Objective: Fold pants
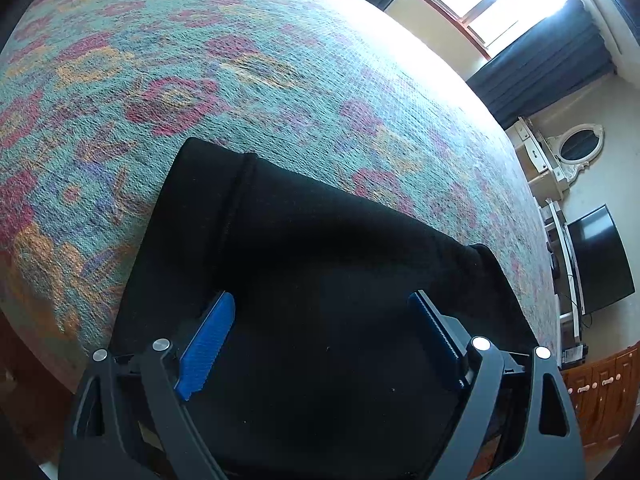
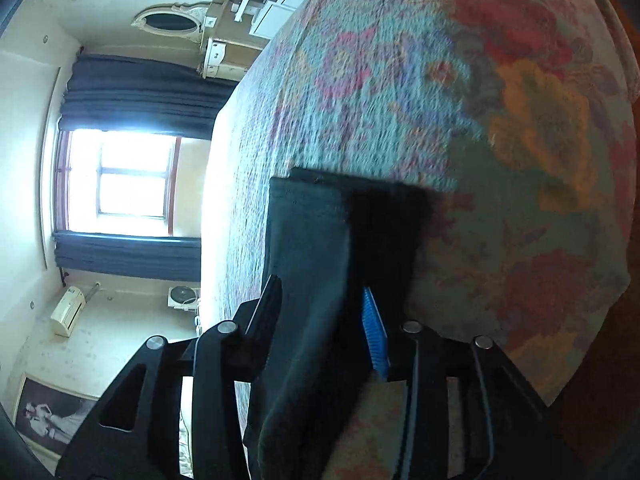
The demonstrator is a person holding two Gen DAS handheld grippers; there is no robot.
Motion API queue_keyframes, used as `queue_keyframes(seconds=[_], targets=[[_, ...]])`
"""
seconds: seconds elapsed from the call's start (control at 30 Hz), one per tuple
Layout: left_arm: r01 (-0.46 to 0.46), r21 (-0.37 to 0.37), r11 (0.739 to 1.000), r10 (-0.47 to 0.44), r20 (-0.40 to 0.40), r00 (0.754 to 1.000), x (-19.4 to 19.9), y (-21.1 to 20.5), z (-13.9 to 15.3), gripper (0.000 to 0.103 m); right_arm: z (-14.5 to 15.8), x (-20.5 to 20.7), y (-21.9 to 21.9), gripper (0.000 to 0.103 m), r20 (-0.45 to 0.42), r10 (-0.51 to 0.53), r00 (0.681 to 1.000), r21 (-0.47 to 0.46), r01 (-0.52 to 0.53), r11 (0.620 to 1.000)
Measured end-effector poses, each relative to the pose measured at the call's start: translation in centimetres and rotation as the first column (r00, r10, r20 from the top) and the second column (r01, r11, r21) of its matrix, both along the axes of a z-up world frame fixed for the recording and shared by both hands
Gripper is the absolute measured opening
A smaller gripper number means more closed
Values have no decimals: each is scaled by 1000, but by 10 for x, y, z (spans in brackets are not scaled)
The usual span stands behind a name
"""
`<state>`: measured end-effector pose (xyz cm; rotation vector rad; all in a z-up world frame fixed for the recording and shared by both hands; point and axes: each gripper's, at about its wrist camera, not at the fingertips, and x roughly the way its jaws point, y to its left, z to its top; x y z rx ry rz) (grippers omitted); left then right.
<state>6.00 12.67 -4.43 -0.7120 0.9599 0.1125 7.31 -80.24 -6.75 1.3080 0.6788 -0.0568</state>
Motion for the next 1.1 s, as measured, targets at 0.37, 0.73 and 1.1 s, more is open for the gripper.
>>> queue_keyframes(seconds=[0.37, 0.73, 1.1], targets=[[-3, -6, 1000, 3, 1, 1000, -1, 1, 0, 87, -9, 27, 98, 57, 111, 334, 936, 45, -340, 939], [-4, -8, 1000, 4, 1, 1000, -2, 0, -1, 87, 5, -1, 127, 5, -33, 411, 911, -77, -412, 908], [5, -6, 1000, -5, -4, 1000, -2, -3, -1, 87, -13, -5, 162, 40, 35, 446, 894, 102, -447, 889]])
